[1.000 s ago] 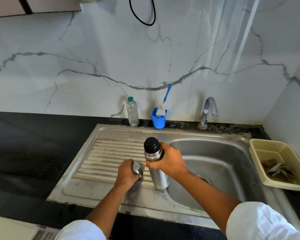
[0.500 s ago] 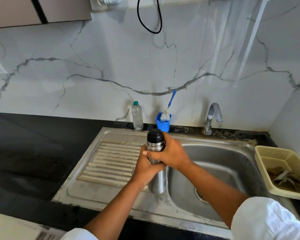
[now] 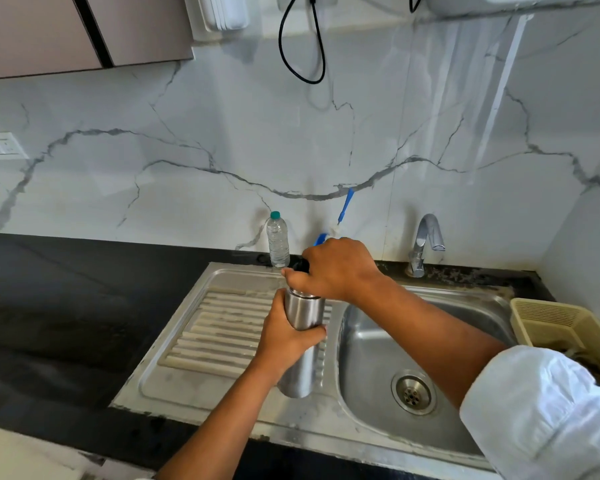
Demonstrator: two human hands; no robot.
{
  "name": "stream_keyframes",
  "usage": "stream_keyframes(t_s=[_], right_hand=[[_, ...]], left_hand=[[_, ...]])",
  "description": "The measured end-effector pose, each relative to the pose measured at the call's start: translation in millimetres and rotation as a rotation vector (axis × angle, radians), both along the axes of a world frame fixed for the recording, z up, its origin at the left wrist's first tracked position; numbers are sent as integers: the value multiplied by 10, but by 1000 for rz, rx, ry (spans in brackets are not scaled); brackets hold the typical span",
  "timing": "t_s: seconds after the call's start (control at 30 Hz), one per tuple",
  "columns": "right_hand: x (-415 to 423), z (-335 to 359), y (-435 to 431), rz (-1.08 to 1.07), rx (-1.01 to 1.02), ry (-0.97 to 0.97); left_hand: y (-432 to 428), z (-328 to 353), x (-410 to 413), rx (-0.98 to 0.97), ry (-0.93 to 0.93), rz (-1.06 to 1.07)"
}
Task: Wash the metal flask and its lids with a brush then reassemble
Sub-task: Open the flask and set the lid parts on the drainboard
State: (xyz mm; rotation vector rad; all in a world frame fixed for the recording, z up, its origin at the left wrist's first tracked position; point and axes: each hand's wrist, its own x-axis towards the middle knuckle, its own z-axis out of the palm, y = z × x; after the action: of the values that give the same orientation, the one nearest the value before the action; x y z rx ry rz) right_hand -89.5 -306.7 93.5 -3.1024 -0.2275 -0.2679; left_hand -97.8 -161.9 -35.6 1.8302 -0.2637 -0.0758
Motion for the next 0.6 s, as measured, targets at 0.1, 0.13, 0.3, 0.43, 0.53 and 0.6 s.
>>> stream_keyframes(t_s=[0.1,0.13,0.3,0.43,0.53,0.6], right_hand=[[46,17,-1,63,69,-1],[53,20,0,82,90,-4],[93,42,-6,216,191,-9],[117,140,-47,346,309,197],[82,286,-120,463,372,421],[76,355,-169,528,390,529]], left_hand=[[82,39,17,-34,23,-34],[108,56,18,-45,23,-48],[244,205,3,-113,106,-188],[381,315,30,-132,248,-296],[477,344,66,-94,267,-348],[519,349,70,-73,275,-360]])
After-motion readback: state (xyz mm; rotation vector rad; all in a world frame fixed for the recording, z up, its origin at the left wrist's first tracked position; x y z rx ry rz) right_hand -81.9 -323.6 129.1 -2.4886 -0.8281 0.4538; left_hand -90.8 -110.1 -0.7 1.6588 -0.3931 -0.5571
